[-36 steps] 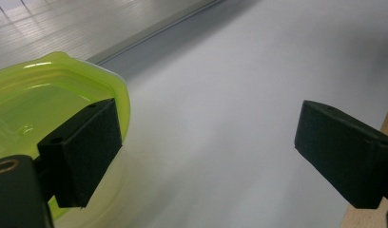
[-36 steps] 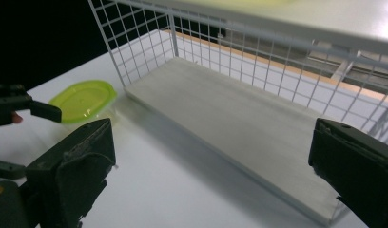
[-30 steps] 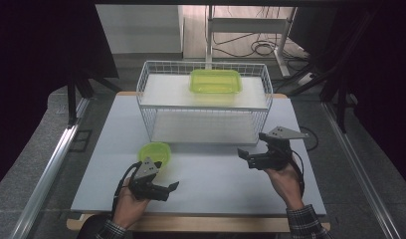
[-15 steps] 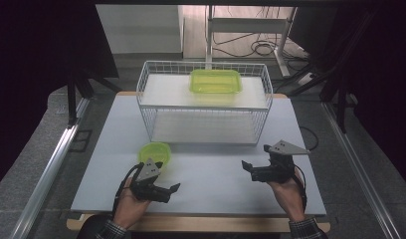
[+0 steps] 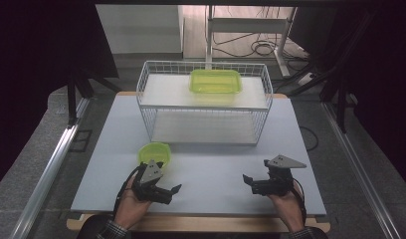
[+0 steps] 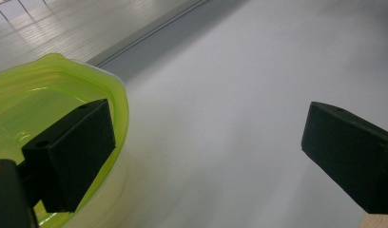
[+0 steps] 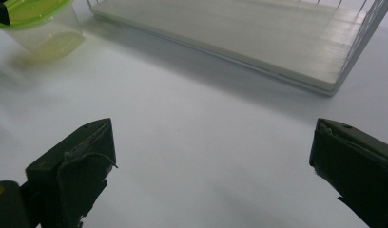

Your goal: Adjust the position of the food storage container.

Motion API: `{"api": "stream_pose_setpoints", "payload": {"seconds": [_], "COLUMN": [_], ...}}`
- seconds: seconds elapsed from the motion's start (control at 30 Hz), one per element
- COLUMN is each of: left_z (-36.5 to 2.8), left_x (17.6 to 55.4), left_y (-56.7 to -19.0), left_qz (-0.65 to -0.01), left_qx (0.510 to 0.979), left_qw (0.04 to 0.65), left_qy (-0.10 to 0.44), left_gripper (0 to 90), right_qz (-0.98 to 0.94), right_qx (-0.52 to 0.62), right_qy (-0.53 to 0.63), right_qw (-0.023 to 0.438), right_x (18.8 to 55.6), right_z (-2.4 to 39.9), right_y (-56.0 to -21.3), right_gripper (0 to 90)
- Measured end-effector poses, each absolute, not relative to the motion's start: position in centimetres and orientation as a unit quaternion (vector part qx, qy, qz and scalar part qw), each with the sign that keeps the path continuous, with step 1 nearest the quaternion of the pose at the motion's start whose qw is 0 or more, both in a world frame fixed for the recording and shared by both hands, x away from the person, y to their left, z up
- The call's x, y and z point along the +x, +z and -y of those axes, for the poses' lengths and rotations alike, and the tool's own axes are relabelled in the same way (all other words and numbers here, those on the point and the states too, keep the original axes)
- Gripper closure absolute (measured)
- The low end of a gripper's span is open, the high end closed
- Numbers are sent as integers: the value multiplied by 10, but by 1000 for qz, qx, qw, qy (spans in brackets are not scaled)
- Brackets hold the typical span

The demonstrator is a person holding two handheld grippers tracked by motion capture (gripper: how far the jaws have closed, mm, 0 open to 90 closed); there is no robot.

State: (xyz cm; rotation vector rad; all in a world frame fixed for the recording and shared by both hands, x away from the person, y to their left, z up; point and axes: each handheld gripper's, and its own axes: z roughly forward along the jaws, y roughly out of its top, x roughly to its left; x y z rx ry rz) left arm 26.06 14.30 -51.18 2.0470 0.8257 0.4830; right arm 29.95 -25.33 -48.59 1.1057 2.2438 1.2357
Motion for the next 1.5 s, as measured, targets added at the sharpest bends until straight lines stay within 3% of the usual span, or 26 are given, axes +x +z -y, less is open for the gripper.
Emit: {"api": "stream_pose_setpoints", "payload": {"seconds": [0.23, 0.4, 0.77, 1.07, 1.5], "left_z": [-150, -158, -195, -227, -251], "left_x": [262, 264, 285, 300, 325], "left_y": [-501, -488, -476, -478, -505], "left_qz": [-362, -368, -416, -450, -496], "left_qx": [798, 794, 774, 753, 735], "left_qw": [447, 445, 433, 428, 411], "left_qy": [177, 190, 200, 218, 211], "left_gripper": [29, 103, 600, 878, 900], "right_qz": [-794, -795, -788, -789, -793], "right_qx": [390, 391, 403, 401, 396], "right_qy": [430, 426, 432, 433, 436], "right_qw": [177, 182, 175, 170, 154], "right_x": [301, 301, 305, 307, 308], "right_z": [253, 254, 262, 263, 261], "right_y": [-491, -494, -498, -500, -503], "right_gripper": [16, 19, 29, 32, 33]}}
